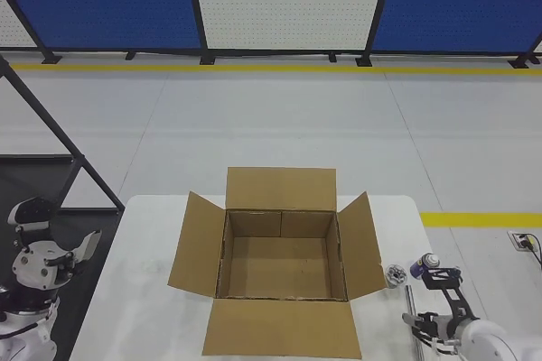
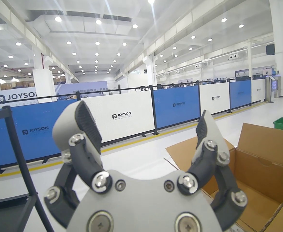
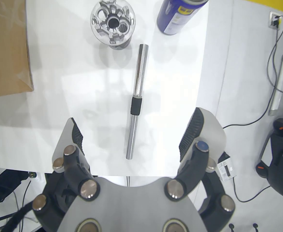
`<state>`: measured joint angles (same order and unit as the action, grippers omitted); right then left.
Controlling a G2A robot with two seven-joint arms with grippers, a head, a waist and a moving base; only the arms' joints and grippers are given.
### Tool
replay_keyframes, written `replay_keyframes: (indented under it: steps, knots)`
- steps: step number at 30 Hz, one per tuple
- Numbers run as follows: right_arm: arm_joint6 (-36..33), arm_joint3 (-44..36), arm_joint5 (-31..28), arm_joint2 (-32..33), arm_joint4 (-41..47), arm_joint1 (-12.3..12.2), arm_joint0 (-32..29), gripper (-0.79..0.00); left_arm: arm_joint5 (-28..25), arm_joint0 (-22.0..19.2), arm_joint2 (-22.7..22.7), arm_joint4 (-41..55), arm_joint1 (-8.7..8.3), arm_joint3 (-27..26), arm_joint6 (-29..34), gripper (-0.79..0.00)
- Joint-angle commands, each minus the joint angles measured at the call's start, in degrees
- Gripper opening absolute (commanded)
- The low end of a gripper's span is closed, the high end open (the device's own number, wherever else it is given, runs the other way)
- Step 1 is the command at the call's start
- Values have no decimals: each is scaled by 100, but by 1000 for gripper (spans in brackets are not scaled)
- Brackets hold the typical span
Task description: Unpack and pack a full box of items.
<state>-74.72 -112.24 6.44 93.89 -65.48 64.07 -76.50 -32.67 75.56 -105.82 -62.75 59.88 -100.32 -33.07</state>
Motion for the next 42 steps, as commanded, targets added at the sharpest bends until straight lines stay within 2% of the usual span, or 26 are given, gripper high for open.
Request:
replay_keyframes:
  steps: [1, 13, 15, 18, 26, 28, 31, 32, 33, 37, 42]
  knots:
    - [-89, 353, 52, -150, -92, 5, 223, 0, 35, 36, 32, 6, 8, -55, 18, 0]
    - [-163, 523, 85, -260, -222, 6, 355, 0, 35, 36, 32, 6, 8, -55, 18, 0]
    - [77, 490, 35, -305, -300, 8, 296, 0, 35, 36, 32, 6, 8, -55, 18, 0]
    - [288, 582, 484, -468, -423, 46, 265, 0, 35, 36, 32, 6, 8, -55, 18, 0]
    - [-242, 1153, 455, -661, -423, 58, 665, -9, 35, 36, 32, 6, 8, -55, 18, 0]
    - [-356, 1294, 427, -695, -421, 59, 780, -182, 35, 36, 32, 6, 8, -55, 18, 0]
    - [-487, 1518, 408, -713, -373, 61, 948, -326, 35, 36, 32, 6, 8, -55, 18, 0]
    - [-526, 1585, 392, -717, -334, 62, 1000, -326, 35, 36, 32, 6, 8, -55, 18, 0]
    - [-550, 1635, 358, -724, -303, 62, 1042, -388, 35, 36, 32, 6, 8, -55, 18, 0]
    - [-652, 1830, 254, -765, -270, 59, 1175, -443, 35, 36, 32, 6, 8, -55, 18, 0]
    - [-761, 1992, 155, -849, -210, 62, 1325, -462, 35, 36, 32, 6, 8, -55, 18, 0]
